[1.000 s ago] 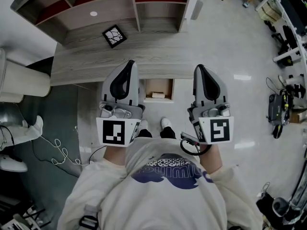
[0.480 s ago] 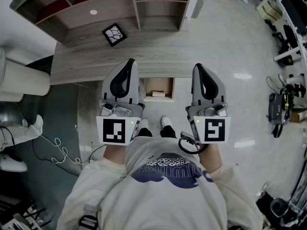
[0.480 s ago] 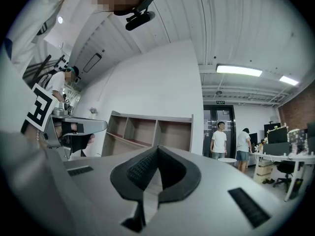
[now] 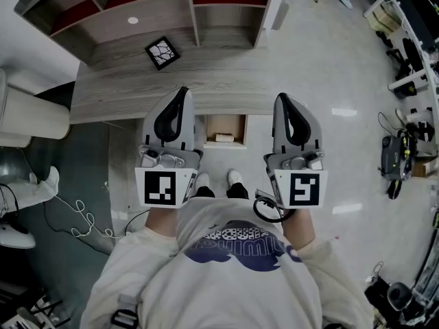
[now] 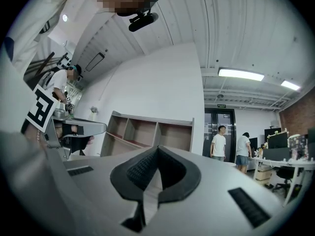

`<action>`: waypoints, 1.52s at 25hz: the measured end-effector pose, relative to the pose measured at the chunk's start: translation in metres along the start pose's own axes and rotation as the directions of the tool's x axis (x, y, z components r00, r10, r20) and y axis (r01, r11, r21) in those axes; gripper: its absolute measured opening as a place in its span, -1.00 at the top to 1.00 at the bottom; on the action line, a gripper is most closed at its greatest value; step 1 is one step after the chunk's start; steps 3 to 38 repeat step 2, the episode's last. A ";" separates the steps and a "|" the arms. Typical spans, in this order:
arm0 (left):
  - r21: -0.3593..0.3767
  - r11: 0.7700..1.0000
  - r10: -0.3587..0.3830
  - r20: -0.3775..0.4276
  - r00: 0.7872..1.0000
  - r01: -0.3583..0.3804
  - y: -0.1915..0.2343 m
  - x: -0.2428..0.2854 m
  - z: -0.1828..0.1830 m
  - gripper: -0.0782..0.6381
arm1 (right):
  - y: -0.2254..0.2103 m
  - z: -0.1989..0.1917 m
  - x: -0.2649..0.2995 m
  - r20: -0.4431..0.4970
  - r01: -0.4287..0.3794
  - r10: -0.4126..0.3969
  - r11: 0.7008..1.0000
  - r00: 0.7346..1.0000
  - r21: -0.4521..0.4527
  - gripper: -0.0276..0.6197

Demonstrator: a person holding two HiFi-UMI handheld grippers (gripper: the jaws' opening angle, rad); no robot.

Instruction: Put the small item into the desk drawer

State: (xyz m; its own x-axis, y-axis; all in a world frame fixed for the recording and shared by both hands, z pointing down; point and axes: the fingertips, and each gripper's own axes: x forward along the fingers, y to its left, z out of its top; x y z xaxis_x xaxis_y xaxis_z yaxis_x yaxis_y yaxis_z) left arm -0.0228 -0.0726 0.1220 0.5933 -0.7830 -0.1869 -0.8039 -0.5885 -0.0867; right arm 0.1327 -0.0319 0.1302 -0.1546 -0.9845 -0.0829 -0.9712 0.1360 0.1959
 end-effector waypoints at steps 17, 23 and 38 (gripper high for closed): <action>0.006 1.000 -0.004 -0.004 1.000 0.004 0.001 -0.001 -0.002 0.76 | 0.001 -0.001 -0.001 -0.010 -0.002 0.002 1.000 1.000 -0.011 0.92; 0.006 1.000 -0.004 -0.004 1.000 0.004 0.001 -0.001 -0.002 0.76 | 0.001 -0.001 -0.001 -0.010 -0.002 0.002 1.000 1.000 -0.011 0.92; 0.006 1.000 -0.004 -0.004 1.000 0.004 0.001 -0.001 -0.002 0.76 | 0.001 -0.001 -0.001 -0.010 -0.002 0.002 1.000 1.000 -0.011 0.92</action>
